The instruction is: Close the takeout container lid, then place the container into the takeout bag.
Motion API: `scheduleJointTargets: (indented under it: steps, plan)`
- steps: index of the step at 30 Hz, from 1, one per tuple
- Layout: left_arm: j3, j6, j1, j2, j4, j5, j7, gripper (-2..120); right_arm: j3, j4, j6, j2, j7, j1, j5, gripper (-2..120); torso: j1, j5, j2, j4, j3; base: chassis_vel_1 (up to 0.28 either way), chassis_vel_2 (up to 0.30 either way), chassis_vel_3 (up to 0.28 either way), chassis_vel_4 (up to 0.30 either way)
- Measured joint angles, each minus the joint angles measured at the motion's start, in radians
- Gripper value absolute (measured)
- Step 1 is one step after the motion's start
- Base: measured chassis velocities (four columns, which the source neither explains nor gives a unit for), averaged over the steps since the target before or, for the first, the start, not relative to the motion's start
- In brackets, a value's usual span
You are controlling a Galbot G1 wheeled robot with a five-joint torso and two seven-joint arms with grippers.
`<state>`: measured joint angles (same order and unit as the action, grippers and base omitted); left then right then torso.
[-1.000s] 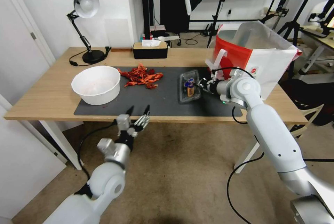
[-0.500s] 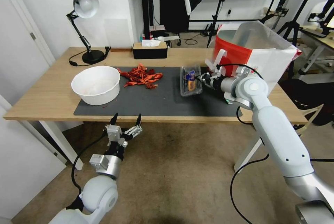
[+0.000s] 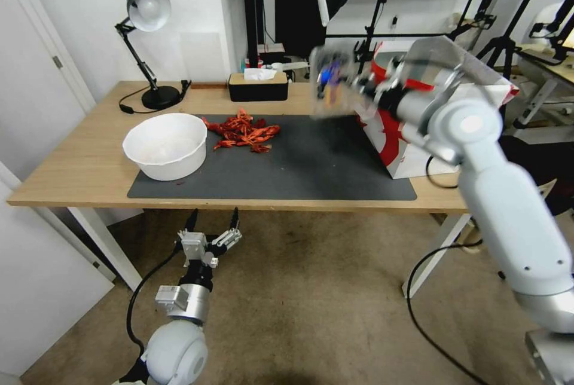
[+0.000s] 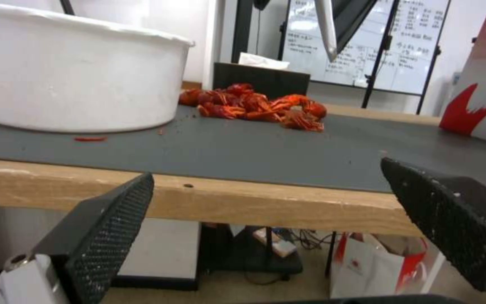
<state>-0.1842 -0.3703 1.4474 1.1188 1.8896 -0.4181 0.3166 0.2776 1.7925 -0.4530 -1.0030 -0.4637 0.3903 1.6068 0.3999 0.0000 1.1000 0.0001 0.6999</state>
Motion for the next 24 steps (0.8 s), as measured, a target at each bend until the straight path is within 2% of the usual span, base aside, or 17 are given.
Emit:
scheduleJointTargets:
  steps: [9, 16, 18, 22, 24]
  plan:
    - [0.001, -0.010, -0.002, 0.004, -0.006, -0.008, 0.000, 100, 0.068, -0.120, 0.106, 0.092, 0.036, -0.068, -0.150, 0, 0.000, 0.0001, 0.000, -0.0004, 0.000, 0.000, 0.000, 0.000, 0.000]
    - [0.014, -0.016, -0.008, 0.007, -0.007, -0.016, -0.003, 100, 0.118, -0.186, 0.110, 0.155, 0.074, -0.032, -0.206, 0, 0.000, 0.0004, 0.000, -0.0001, 0.000, 0.000, 0.000, 0.000, 0.000]
    - [0.020, -0.016, -0.013, 0.007, -0.007, -0.019, -0.006, 100, 0.131, -0.190, 0.103, 0.170, 0.081, -0.006, -0.210, 0, 0.000, -0.0001, 0.000, -0.0006, 0.000, 0.000, 0.000, 0.000, 0.000]
    - [0.022, -0.016, -0.013, 0.007, -0.008, -0.021, -0.009, 100, 0.141, -0.187, 0.083, 0.174, 0.075, 0.036, -0.206, 0, 0.000, 0.0003, 0.000, -0.0002, 0.000, 0.000, 0.000, 0.000, 0.000]
    - [0.022, -0.016, -0.013, 0.007, -0.007, -0.022, -0.009, 100, 0.144, -0.183, 0.079, 0.169, 0.070, 0.051, -0.197, 4, 0.000, 0.0001, 0.000, -0.0001, 0.000, 0.000, 0.000, 0.000, 0.000]
